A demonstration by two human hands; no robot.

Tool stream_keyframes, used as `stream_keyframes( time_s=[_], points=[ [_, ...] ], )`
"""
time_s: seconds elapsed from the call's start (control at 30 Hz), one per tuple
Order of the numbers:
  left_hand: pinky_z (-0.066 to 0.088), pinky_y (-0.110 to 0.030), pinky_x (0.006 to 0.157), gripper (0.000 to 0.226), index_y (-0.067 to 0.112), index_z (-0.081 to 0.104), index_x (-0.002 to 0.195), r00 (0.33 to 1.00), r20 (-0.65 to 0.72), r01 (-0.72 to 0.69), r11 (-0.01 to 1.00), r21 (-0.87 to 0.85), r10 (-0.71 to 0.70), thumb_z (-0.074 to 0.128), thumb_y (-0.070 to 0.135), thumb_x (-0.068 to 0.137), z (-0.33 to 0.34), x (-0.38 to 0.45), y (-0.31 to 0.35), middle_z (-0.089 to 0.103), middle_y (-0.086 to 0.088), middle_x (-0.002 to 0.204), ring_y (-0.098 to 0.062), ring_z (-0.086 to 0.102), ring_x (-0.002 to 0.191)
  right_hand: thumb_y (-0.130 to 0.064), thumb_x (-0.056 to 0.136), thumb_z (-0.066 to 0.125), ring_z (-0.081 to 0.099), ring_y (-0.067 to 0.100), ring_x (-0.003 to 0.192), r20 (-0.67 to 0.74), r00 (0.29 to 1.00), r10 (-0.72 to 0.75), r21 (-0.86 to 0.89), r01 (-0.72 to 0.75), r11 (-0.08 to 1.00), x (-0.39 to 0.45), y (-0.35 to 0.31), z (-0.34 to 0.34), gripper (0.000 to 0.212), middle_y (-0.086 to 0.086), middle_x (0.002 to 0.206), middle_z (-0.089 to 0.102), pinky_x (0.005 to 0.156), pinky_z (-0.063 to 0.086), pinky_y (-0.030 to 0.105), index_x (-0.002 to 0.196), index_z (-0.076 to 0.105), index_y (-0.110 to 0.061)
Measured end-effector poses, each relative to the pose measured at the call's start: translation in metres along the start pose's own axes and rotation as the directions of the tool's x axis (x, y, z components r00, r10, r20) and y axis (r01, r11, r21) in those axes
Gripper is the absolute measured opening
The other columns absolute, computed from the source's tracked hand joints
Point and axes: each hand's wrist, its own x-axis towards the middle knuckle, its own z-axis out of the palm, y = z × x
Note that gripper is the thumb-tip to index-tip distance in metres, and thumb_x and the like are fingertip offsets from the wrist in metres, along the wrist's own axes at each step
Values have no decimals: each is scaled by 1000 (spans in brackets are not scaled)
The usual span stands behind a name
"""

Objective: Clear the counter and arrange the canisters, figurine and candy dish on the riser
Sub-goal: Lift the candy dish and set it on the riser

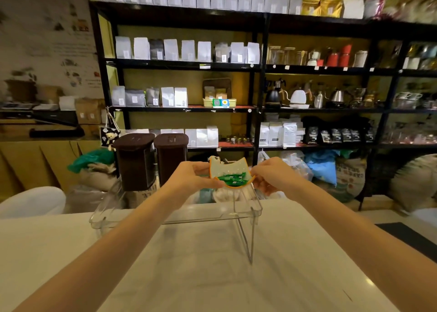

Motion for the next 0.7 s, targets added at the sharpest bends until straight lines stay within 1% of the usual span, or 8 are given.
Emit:
stream_keyframes(
  time_s=[0.07, 0.2, 0.33, 0.37, 0.43, 0.5, 0.6, 0.7],
  points=[
    [53, -13, 70, 45, 8, 63, 116, 1000, 9, 19, 1000, 7, -20, 71, -2, 73, 1, 7, -8, 68, 1, 104, -2, 63, 86, -12, 89, 48, 46, 7, 31, 32, 999, -13, -81, 15, 997, 9, 5, 5, 31, 6, 54, 57, 35, 41, 15, 60, 58, -8],
    [52, -14, 73, 44, 6, 63, 116, 999, -4, 42, 999, 27, -42, 71, -1, 73, 1, 16, -12, 68, -3, 112, -9, 62, 92, -12, 88, 49, 42, 7, 31, 26, 999, -35, -136, 38, 990, 19, 4, 8, 34, 3, 49, 55, 34, 38, 14, 54, 57, -9],
    [51, -1, 57, 43, 5, 63, 115, 999, 8, 38, 999, 31, -38, 71, -2, 73, 1, 19, -12, 68, -2, 108, 1, 62, 81, -8, 87, 51, 36, 12, 37, 25, 999, -46, -140, 49, 989, 21, 0, 7, 41, -8, 25, 45, 31, 32, 12, 46, 48, -10],
    [52, -3, 60, 43, 5, 63, 115, 999, 1, 44, 998, 35, -44, 71, -1, 73, 0, 20, -13, 68, -1, 107, 0, 62, 82, -7, 86, 50, 35, 12, 40, 18, 999, -46, -166, 49, 985, 21, 0, 9, 42, -8, 24, 43, 32, 31, 11, 45, 46, -11],
    [54, -17, 81, 45, 5, 62, 116, 998, -9, 60, 998, 28, -60, 72, 0, 73, -1, 21, -13, 68, -3, 112, -11, 65, 94, -6, 85, 50, 38, 13, 45, 13, 999, -49, -177, 50, 983, 23, 1, 11, 40, -5, 35, 48, 39, 36, 16, 46, 48, -10],
    [49, -32, 97, 45, 6, 61, 117, 997, -9, 81, 996, 41, -81, 72, 2, 74, -3, 22, -10, 67, -5, 114, -18, 62, 105, -7, 85, 51, 41, 13, 48, 11, 999, -45, -176, 46, 983, 25, 1, 12, 37, 2, 46, 51, 45, 37, 20, 49, 53, -9],
    [46, -36, 103, 42, 6, 62, 116, 996, 1, 92, 993, 72, -92, 71, 3, 75, -3, 24, -11, 67, -7, 118, -19, 61, 109, -8, 85, 52, 44, 13, 50, -3, 999, -40, -189, 38, 981, 27, 0, 12, 34, 3, 50, 52, 47, 39, 21, 51, 55, -9],
    [44, -36, 104, 41, 8, 62, 117, 995, 8, 101, 989, 108, -102, 70, 7, 77, -2, 24, -13, 66, -6, 121, -19, 59, 113, -11, 87, 51, 45, 13, 48, -6, 999, -39, -182, 37, 983, 28, 1, 13, 33, 5, 53, 56, 48, 40, 20, 54, 56, -8]
  ],
)
